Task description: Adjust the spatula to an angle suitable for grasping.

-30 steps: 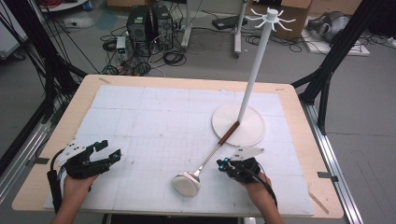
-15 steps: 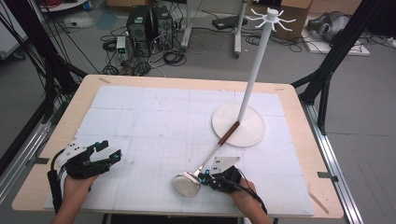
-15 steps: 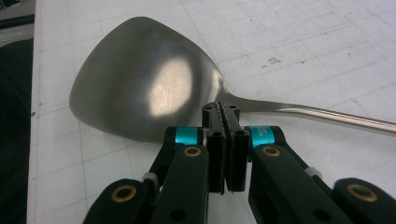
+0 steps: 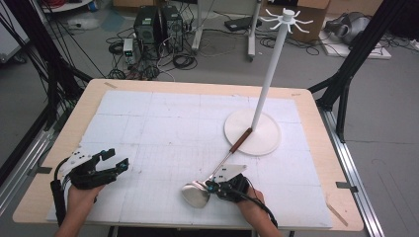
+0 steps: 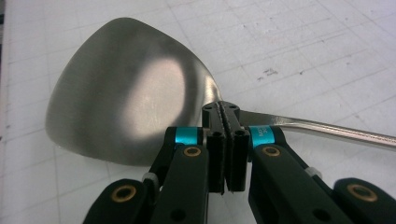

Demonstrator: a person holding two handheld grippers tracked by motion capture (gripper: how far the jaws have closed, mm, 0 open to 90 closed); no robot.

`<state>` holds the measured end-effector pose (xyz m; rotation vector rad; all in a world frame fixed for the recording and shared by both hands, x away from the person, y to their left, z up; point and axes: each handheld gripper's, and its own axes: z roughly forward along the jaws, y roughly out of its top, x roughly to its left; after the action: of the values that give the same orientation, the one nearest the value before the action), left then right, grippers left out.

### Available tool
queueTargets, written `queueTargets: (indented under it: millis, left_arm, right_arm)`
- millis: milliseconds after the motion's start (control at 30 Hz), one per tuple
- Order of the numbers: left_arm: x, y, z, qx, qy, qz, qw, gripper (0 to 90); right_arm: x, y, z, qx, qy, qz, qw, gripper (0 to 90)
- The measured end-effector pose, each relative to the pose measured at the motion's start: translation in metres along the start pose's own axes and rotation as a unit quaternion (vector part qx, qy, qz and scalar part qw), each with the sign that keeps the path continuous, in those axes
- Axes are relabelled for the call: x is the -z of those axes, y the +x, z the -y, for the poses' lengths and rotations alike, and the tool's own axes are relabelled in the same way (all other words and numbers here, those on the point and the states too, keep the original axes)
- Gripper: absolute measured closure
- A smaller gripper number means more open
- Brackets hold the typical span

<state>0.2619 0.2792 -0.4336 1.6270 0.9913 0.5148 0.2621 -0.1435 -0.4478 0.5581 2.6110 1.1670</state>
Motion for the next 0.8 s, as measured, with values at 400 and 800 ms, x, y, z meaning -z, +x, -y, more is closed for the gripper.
queueTargets:
  millis: [400,800]
  left_arm:
    - [0.0,0.001,0.0,0.0,-0.001,0.0,1.0,29.1]
    - [0.0,0.002,0.0,-0.002,0.0,-0.003,1.0,29.1]
  right_arm:
    - [-0.017,0.007,-0.014,-0.005,-0.002,0.01,0.9999,89.1]
    - [-0.036,0.011,-0.031,-0.006,-0.003,0.003,1.0,89.1]
